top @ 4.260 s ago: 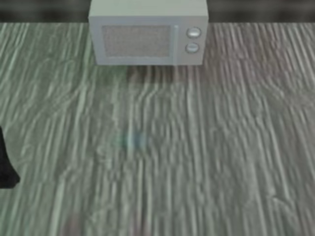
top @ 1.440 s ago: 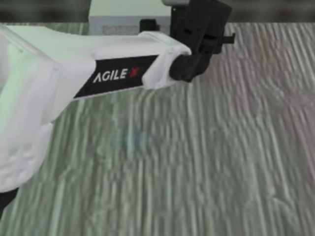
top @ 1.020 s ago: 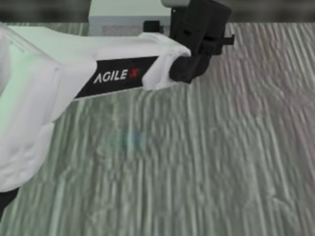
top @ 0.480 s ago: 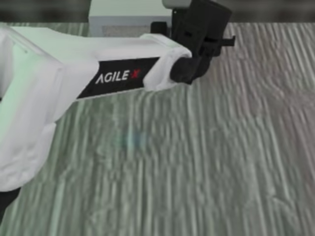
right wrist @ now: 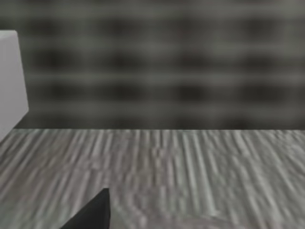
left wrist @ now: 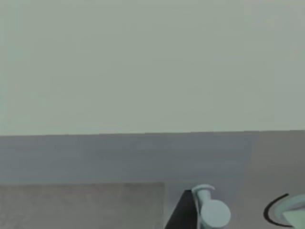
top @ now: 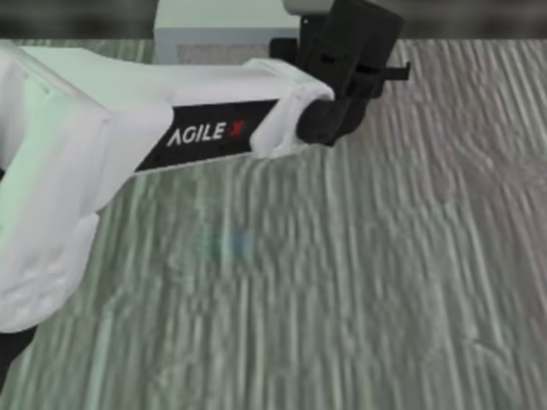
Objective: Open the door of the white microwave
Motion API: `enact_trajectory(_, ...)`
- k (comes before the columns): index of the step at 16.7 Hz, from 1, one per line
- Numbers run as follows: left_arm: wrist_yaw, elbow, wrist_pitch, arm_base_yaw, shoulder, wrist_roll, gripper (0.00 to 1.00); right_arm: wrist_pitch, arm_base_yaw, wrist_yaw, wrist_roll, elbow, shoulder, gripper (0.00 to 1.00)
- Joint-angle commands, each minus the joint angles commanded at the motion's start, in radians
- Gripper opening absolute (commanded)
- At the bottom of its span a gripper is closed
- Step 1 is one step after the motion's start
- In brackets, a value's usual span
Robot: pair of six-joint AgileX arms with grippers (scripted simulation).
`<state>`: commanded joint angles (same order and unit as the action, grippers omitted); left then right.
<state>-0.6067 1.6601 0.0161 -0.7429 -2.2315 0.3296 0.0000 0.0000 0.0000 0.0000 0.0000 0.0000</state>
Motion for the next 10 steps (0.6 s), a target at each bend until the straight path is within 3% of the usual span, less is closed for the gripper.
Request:
enact_trajectory(5,0.027,0.106,-0.111,0.006,-0.047,0.028,0.0,0.0,0.0,0.0,0.0,0.0,0.0,1.0)
enact_trajectory(10,0.108,0.392,-0.477,0.031,-0.161,0.102,0.0,0.0,0.0,0.0,0.0,0.0,0.0,1.0)
